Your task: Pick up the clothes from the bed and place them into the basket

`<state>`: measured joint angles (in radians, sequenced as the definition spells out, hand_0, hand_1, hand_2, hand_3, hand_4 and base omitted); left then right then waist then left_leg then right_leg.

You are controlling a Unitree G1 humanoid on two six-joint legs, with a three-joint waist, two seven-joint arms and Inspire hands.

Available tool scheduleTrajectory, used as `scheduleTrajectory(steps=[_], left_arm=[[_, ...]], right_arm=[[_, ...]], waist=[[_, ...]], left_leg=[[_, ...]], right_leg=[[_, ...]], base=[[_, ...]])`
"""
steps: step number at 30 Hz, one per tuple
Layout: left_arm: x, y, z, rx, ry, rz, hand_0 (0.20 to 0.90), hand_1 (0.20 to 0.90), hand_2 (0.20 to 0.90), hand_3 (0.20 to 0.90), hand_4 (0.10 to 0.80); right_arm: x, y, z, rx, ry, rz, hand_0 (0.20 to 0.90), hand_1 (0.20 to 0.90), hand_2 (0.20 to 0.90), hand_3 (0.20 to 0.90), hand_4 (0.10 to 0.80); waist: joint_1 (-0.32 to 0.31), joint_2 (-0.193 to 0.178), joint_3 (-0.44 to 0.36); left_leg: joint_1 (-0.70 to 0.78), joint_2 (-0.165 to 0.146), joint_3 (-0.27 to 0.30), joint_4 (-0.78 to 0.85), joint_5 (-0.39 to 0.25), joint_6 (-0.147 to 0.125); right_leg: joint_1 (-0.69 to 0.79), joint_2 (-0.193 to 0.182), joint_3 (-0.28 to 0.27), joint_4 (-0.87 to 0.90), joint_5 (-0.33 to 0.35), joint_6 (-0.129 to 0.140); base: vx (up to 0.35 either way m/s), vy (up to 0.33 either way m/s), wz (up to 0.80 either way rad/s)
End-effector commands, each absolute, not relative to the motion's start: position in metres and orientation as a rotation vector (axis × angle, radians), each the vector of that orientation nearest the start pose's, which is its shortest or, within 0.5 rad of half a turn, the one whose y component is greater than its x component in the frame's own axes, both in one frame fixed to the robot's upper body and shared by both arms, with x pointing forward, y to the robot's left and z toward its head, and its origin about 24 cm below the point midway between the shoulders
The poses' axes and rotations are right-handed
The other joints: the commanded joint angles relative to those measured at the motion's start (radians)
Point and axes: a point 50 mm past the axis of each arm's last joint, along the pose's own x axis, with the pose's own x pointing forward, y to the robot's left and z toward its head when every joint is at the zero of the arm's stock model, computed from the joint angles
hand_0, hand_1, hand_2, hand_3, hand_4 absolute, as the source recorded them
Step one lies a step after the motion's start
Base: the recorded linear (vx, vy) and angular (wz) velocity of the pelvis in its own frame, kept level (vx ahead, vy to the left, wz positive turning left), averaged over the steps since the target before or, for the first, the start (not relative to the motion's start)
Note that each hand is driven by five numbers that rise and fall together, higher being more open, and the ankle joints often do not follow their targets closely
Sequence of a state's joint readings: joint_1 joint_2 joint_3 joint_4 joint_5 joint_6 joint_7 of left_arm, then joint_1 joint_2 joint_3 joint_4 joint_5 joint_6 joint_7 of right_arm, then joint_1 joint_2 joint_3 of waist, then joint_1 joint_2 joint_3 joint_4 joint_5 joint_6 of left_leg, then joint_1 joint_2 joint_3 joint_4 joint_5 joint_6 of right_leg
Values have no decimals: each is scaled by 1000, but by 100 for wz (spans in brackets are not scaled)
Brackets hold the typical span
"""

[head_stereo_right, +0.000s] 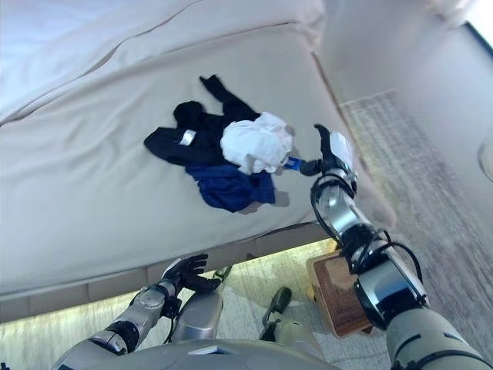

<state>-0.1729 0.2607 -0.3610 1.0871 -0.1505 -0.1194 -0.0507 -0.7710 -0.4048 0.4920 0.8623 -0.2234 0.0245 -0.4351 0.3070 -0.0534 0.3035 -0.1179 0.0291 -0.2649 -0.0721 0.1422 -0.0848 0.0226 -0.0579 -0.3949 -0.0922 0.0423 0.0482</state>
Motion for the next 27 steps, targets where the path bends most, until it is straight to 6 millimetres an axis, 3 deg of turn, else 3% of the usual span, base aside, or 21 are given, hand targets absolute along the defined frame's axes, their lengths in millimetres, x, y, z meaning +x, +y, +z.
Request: scheduleTrajectory(steps=[1, 7, 10, 17, 19, 20, 21, 22, 24, 26, 27], left_arm=[[152, 212, -142, 382, 971, -211, 900, 900, 900, 900, 800], [180, 220, -125, 358, 864, -190, 900, 900, 900, 900, 800], [187, 222, -121, 355, 835, -180, 900, 900, 900, 900, 800], [203, 227, -107, 323, 741, -138, 900, 900, 900, 900, 800], [203, 229, -105, 308, 733, -125, 900, 900, 900, 900, 800], [203, 230, -105, 307, 732, -121, 900, 900, 900, 900, 800], [202, 232, -104, 307, 732, -118, 900, 900, 900, 900, 800], [202, 234, -104, 309, 731, -113, 900, 900, 900, 900, 800], [202, 237, -102, 309, 728, -100, 900, 900, 900, 900, 800], [201, 240, -101, 319, 727, -89, 900, 900, 900, 900, 800], [202, 241, -101, 322, 724, -87, 900, 900, 900, 900, 800]], right_arm=[[399, -164, 159, -1051, -292, -197, 900, 900, 900, 900, 800], [415, -165, 182, -1119, -221, -225, 900, 900, 900, 900, 800], [418, -173, 179, -1133, -119, -228, 900, 900, 900, 900, 800], [420, -211, 174, -1111, 273, -259, 900, 900, 900, 900, 800], [418, -220, 174, -1084, 377, -267, 900, 900, 900, 900, 800], [418, -224, 175, -1068, 395, -274, 592, 592, 592, 540, 440], [418, -226, 179, -1054, 384, -291, 498, 498, 498, 431, 331], [419, -225, 187, -1032, 333, -326, 300, 300, 300, 200, 100], [423, -218, 208, -981, 160, -401, 300, 300, 300, 200, 100], [423, -201, 248, -936, -168, -528, 300, 300, 300, 200, 100], [422, -198, 257, -926, -221, -544, 300, 300, 300, 200, 100]], waist=[[45, -32, 47], [124, -38, 123], [143, -39, 146], [204, -35, 216], [215, -40, 216], [217, -41, 216], [219, -41, 216], [219, -42, 216], [216, -47, 216], [207, -58, 216], [204, -61, 216]], left_leg=[[-5, -64, 8, 65, -108, 85], [-108, -81, -18, 145, -115, 80], [-136, -86, -27, 164, -116, 81], [-222, -85, -46, 176, -94, 80], [-249, -80, -49, 203, -127, 78], [-259, -79, -51, 213, -130, 78], [-268, -79, -54, 220, -132, 78], [-276, -78, -57, 227, -135, 77], [-277, -74, -57, 226, -138, 76], [-264, -68, -55, 217, -142, 74], [-281, -75, -56, 219, -114, 77]], right_leg=[[-42, -72, 65, 164, -47, 19], [-72, -98, 18, 198, -43, 26], [-88, -103, 10, 212, -42, 27], [-163, -115, -31, 253, -34, 40], [-193, -114, -28, 279, -58, 45], [-204, -115, -31, 286, -58, 45], [-212, -114, -32, 291, -57, 45], [-220, -111, -31, 294, -56, 46], [-222, -104, -25, 291, -52, 49], [-218, -94, -15, 286, -47, 51], [-230, -98, -24, 278, -21, 46]], base=[[25, 54, 24], [-12, 24, 28], [-17, 1, 13], [-40, -7, 9], [34, -29, -1], [0, 0, 0], [0, 0, 0], [5, -38, -1], [-4, -68, 1], [-54, -48, 0], [-94, -2, -5]])
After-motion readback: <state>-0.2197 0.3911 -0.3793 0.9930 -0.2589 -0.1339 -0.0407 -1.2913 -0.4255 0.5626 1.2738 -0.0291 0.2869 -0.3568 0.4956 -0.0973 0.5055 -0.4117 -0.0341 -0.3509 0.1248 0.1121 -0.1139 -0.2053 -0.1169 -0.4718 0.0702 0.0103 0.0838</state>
